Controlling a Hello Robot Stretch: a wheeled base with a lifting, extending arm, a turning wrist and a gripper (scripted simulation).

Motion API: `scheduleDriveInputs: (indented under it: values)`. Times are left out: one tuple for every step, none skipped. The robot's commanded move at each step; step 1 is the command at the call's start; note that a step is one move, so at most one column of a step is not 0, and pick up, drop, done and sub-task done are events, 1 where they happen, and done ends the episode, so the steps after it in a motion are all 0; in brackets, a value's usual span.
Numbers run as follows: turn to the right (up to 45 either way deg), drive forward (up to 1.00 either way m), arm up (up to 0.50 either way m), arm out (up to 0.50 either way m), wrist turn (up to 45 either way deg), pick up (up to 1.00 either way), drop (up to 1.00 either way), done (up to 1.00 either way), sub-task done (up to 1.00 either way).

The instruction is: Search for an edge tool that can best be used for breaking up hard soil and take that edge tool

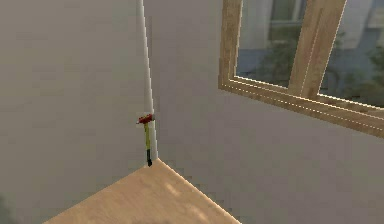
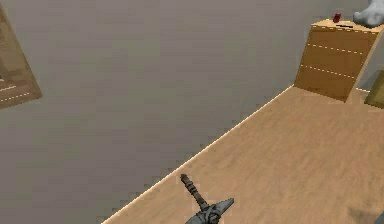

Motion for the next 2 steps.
scheduleDriveInputs:
  values:
    - [0.0, 0.00, 0.10, 0.00, 0.0, 0.00, 0.00, 0.00, 0.00]
    - [0.0, 0.00, 0.00, 0.00, 0.0, 0.00, 0.00, 1.00, 0.00]
